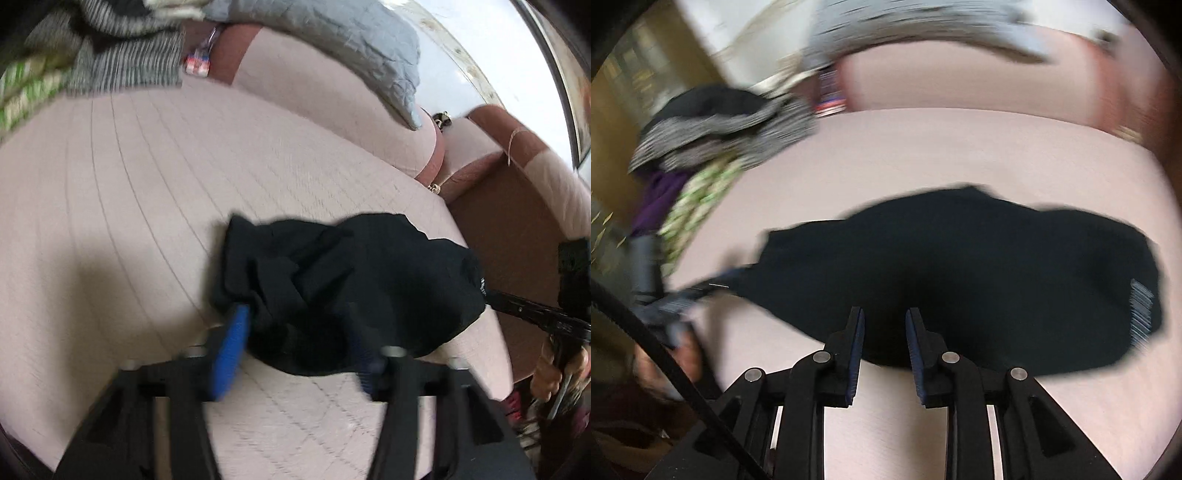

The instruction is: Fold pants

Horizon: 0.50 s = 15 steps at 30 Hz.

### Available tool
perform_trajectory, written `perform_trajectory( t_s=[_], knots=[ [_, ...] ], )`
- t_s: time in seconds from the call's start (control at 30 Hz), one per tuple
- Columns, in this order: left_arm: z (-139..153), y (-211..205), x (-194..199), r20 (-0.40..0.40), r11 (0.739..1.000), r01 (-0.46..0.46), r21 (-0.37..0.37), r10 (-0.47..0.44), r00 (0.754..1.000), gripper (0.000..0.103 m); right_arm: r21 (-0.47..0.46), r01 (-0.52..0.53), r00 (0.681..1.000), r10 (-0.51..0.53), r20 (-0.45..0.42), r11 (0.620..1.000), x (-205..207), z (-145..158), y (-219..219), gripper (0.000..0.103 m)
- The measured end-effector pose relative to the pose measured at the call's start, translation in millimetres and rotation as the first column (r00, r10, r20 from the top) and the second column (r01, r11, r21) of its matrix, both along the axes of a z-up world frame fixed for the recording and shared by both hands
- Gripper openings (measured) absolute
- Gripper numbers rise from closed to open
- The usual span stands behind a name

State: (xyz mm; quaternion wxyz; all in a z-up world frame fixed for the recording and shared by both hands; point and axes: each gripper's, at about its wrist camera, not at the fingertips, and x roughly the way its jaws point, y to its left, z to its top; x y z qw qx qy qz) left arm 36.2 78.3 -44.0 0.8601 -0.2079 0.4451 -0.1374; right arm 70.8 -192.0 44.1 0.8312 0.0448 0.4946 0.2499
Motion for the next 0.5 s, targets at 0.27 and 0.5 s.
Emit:
perform_trajectory(
  t_s=[0.27,0.5],
  knots=[
    [-14,1,-19,0.030,0.996,-0.017,-0.086,0.020,0.999,0.036,-0.028,-0.292,0.954,0.289,-0.084,0.956,34,-20,178,0.038],
    [-23,8,-24,0.016,0.988,-0.030,-0.149,0.032,0.999,0.038,-0.187,-0.277,0.955,0.250,-0.158,0.942,59,-71,226,0.009]
  ],
)
